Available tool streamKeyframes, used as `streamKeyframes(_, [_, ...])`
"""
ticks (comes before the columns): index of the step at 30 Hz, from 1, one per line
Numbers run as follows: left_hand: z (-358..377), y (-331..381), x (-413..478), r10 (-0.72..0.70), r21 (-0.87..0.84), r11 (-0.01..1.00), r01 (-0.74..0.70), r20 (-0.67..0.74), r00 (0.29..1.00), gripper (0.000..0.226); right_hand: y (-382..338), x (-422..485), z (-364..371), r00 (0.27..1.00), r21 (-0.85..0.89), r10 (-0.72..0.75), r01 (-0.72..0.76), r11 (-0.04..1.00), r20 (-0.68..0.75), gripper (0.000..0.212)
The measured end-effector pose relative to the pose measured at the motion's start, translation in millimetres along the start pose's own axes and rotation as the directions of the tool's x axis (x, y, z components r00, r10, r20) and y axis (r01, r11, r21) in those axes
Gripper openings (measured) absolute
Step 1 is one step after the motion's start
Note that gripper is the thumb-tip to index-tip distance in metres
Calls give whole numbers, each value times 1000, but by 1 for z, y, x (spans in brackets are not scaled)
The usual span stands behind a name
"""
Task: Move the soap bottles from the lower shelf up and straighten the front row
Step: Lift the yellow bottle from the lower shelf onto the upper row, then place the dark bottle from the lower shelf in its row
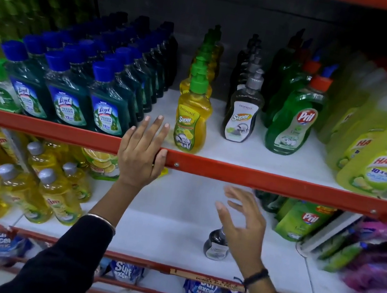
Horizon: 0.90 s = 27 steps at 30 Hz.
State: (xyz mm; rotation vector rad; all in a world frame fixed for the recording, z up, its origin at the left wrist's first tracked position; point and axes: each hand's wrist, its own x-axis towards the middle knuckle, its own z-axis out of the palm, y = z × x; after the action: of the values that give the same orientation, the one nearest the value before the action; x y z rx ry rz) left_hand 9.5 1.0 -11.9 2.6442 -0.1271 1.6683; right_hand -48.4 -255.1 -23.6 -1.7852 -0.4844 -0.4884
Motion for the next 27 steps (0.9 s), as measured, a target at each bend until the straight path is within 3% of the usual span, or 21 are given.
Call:
streamKeyframes(3, [0, 2, 0, -13, 0, 1000, 13, -10, 1000, 52, 48, -31, -10, 964, -39, 240, -237, 971, 116, 60])
streamKeyframes(6, [4, 1, -1, -23, 18, 1000, 24, -16, 1000, 52, 89, -51, -14, 863, -90, 442, -434, 896, 244, 87])
streamKeyframes(8, [6, 2, -1, -32, 27, 999, 32, -24, 999, 53, 109, -60, -15, 795, -139, 509, -493, 859, 330, 88])
streamKeyframes(10, [7, 2, -2, -30, 37, 999, 31, -28, 999, 53, 120, -65, -14, 756, -160, 537, -518, 840, 374, 76])
streamKeyframes(13, [8, 1, -2, -27, 53, 998, 29, -31, 999, 53, 125, -64, -14, 784, -171, 538, -511, 843, 310, 54])
streamKeyframes(19, [8, 1, -2, -37, 52, 998, 38, -16, 999, 54, 112, -59, -29, 798, -202, 518, -477, 855, 307, 51])
streamKeyframes(27, [6, 3, -2, -58, 22, 998, 58, 11, 998, 54, 35, -20, -51, 903, 59, 351, -376, 925, 249, 46])
